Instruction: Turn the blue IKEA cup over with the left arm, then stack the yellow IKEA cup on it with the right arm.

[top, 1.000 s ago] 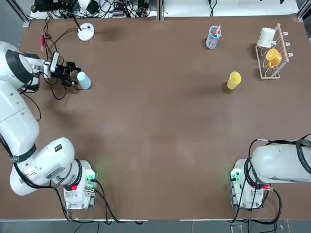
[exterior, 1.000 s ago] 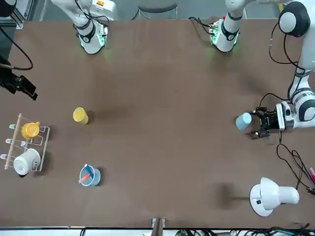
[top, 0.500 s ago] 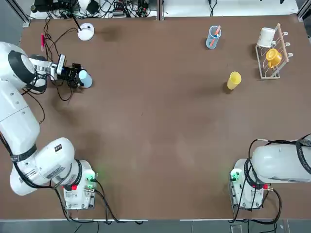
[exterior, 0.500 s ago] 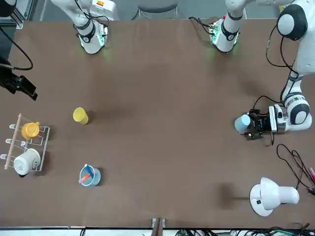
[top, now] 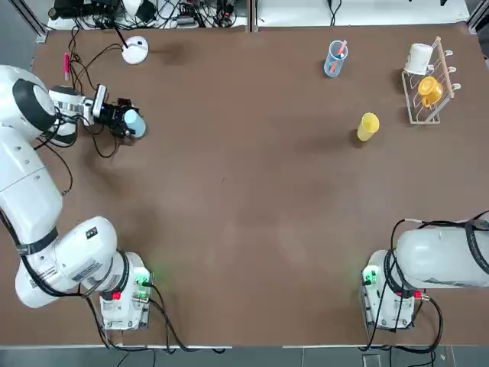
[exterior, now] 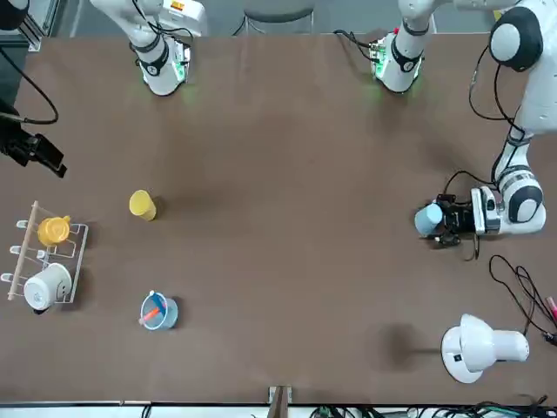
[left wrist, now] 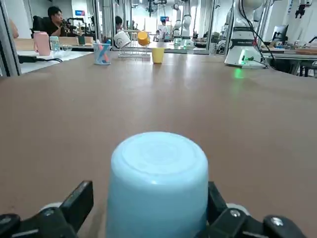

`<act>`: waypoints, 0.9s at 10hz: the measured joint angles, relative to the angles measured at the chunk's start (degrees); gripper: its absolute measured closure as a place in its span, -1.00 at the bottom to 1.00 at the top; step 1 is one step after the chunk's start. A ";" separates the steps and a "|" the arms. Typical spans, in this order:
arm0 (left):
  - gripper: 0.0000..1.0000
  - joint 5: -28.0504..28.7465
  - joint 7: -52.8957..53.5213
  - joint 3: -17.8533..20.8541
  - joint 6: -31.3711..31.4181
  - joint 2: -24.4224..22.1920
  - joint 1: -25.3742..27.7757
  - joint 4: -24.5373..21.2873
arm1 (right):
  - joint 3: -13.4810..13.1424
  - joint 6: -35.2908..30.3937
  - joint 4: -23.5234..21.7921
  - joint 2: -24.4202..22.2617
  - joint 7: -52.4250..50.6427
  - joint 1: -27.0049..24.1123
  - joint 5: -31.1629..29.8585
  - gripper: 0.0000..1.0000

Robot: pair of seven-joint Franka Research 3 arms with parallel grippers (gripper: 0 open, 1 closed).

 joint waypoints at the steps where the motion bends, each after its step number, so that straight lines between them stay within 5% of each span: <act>1: -0.96 -0.04 0.03 -0.32 0.47 0.05 -0.02 -0.21 | 0.00 0.00 0.00 0.00 0.00 0.00 0.00 -1.00; 5: -0.84 -0.07 0.05 -0.80 1.17 0.07 -0.02 -0.63 | 0.00 0.00 0.00 0.00 0.00 0.00 0.00 -1.00; 6: -0.63 -0.07 0.06 -0.82 1.21 0.07 -0.02 -0.68 | 0.00 0.00 0.00 0.00 0.00 0.00 0.00 -1.00; 9: -0.51 -0.07 0.47 -1.20 1.38 0.06 -0.01 -0.56 | 0.00 0.00 0.00 0.00 0.00 0.00 0.00 -1.00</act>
